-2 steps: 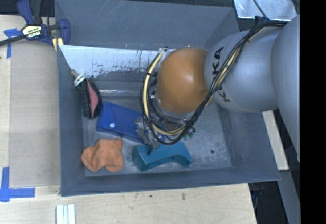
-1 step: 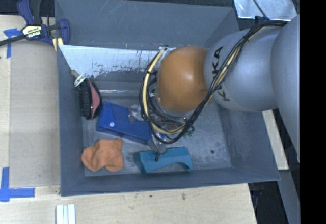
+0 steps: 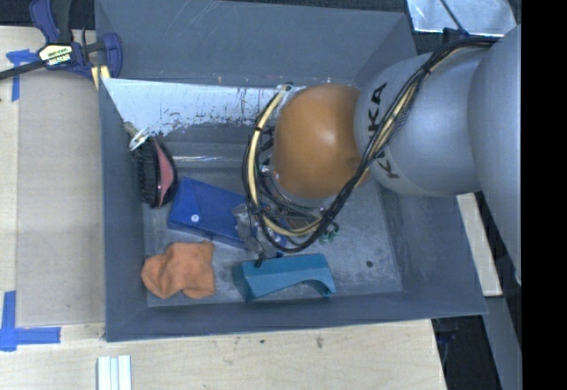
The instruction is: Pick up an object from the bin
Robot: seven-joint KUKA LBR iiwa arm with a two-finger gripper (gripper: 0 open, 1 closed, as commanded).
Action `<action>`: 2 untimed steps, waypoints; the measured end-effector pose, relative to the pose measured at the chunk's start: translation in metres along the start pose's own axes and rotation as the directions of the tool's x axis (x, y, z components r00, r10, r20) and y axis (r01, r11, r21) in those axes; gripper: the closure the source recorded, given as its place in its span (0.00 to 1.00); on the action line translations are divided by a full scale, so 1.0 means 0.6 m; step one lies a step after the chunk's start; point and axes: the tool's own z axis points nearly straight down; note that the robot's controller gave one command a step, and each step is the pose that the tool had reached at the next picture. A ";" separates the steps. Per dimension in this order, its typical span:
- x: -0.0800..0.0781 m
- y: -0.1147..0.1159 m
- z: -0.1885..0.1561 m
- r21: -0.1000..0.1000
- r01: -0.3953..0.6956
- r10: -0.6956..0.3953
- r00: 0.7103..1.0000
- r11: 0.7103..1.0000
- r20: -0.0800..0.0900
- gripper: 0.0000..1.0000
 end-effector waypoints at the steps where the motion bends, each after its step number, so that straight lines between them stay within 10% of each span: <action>1: -0.003 -0.002 -0.002 0.002 -0.001 0.001 1.000 1.000 0.005 0.00; 2: 0.001 0.000 0.001 0.000 -0.001 0.001 1.000 1.000 -0.002 1.00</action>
Offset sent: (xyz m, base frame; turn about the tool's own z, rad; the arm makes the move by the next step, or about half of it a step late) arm 0.0000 0.0000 0.0000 0.0000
